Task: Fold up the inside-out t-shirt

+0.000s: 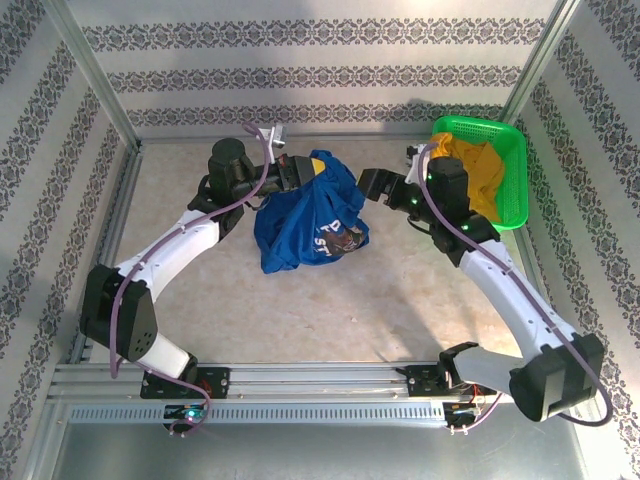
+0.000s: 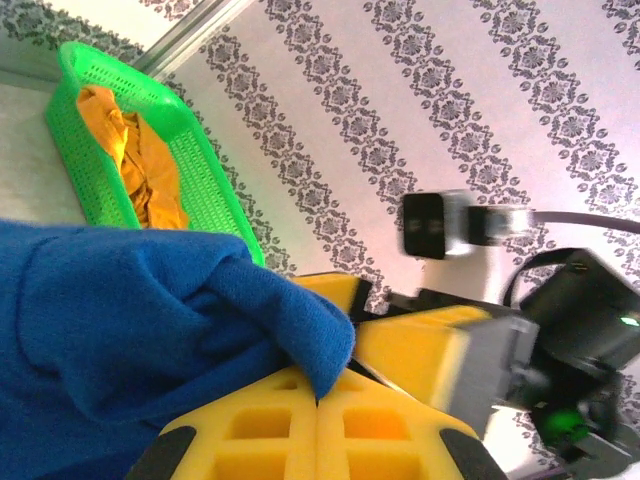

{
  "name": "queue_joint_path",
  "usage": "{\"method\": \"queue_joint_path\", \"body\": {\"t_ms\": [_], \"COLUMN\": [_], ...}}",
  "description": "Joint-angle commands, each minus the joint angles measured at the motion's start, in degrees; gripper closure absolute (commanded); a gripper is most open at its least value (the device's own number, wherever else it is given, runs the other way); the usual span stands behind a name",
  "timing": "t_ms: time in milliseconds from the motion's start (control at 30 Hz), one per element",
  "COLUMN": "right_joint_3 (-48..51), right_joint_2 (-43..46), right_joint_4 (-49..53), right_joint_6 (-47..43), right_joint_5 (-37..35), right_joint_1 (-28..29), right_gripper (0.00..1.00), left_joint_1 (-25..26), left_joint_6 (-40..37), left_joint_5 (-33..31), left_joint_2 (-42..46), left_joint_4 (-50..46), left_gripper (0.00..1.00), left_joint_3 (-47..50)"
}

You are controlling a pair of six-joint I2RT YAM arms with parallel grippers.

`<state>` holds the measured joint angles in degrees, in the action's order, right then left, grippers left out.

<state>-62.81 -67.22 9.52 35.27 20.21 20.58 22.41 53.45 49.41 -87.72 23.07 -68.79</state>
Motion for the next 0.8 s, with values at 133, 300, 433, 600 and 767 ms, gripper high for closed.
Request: {"method": "queue_joint_path", "body": {"t_ms": [133,300,433,600,767], "right_joint_3": [-9.79,-14.42,-16.41,-16.06,-14.37], "right_joint_2": [-6.07,-12.34,-16.30,-15.52,-9.51], "right_joint_4": [6.57,6.56,6.84,6.41,4.86], "right_joint_6": [-11.54,-13.33,-13.85,-11.36,-6.00], "right_joint_5": [-0.61,0.74,2.69,7.74,14.82], "right_joint_1": [5.12,5.72,5.29,2.71,1.02], "right_gripper": [0.19,0.28,0.49,1.00,1.00], "left_joint_1": [-0.35,-0.33,-0.34,-0.90,-3.68], "left_joint_6": [3.15,3.39,3.74,0.94,-7.00], "left_joint_5": [3.67,4.80,5.03,3.13,-9.28], "left_joint_2": [-0.40,-0.18,0.04,0.86,4.75], "left_joint_4": [4.93,5.14,5.41,0.68,-11.88], "left_gripper": [1.00,1.00,1.00,1.00,0.62], "left_joint_3": [-2.22,-2.08,-1.74,-1.65,1.27]}}
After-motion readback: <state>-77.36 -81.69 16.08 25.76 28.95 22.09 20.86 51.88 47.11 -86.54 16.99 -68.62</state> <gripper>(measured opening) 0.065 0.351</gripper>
